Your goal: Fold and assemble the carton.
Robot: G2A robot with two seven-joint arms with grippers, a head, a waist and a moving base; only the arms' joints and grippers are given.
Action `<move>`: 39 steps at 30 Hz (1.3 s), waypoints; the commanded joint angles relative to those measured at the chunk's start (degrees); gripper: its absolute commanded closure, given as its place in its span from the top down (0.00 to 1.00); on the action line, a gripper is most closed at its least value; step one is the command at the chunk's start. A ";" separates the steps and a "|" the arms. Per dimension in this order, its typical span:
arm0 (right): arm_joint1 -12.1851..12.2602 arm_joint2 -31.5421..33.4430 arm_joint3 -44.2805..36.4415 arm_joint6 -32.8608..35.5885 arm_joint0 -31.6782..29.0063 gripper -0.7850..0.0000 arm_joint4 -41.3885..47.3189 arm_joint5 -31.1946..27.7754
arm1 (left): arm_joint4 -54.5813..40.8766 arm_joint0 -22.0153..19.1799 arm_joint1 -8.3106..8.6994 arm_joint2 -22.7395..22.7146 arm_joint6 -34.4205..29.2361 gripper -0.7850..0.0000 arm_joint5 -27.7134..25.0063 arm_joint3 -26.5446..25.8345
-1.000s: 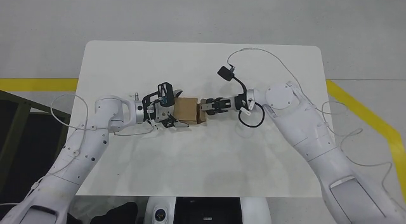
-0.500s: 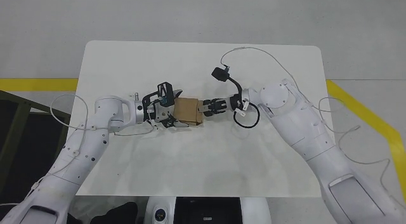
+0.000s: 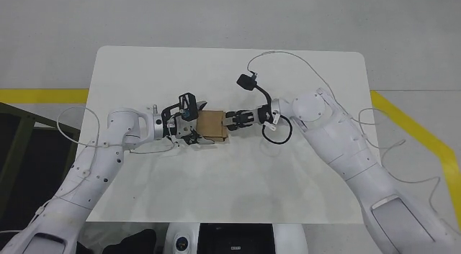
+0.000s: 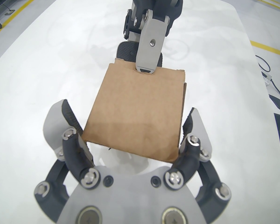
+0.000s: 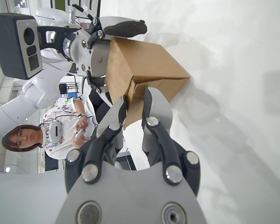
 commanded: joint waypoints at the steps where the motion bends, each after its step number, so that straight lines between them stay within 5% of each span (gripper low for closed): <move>1: -0.15 -0.03 0.24 -0.32 -0.14 0.20 1.07 -0.80 | 0.02 -0.03 -0.02 0.00 -0.03 1.00 -0.05 0.02; 6: -0.34 0.08 1.52 -0.57 -0.18 0.36 2.42 -1.82 | 0.11 -0.16 -0.06 0.03 -0.07 1.00 -0.30 0.14; 17: 1.18 3.70 -0.83 0.04 -2.25 0.35 1.48 -1.83 | 0.27 -0.18 -0.15 0.05 0.15 1.00 -0.22 0.36; 22: 2.22 5.71 -2.77 0.69 -4.00 0.22 -0.12 -0.92 | 0.49 -0.15 -0.18 0.01 0.19 1.00 -0.16 0.36; 24: 2.63 6.35 -3.76 1.09 -4.89 0.02 -0.86 -0.39 | 0.45 -0.11 -0.18 -0.02 0.29 1.00 -0.17 0.39; 25: 2.80 6.52 -4.11 1.41 -5.40 0.00 -1.12 -0.03 | 0.42 -0.08 -0.19 -0.04 0.34 1.00 -0.15 0.42; 39: 2.00 2.81 -5.00 1.94 -4.98 0.00 -1.25 1.53 | 0.50 0.08 -0.23 -0.11 0.11 1.00 -0.36 0.30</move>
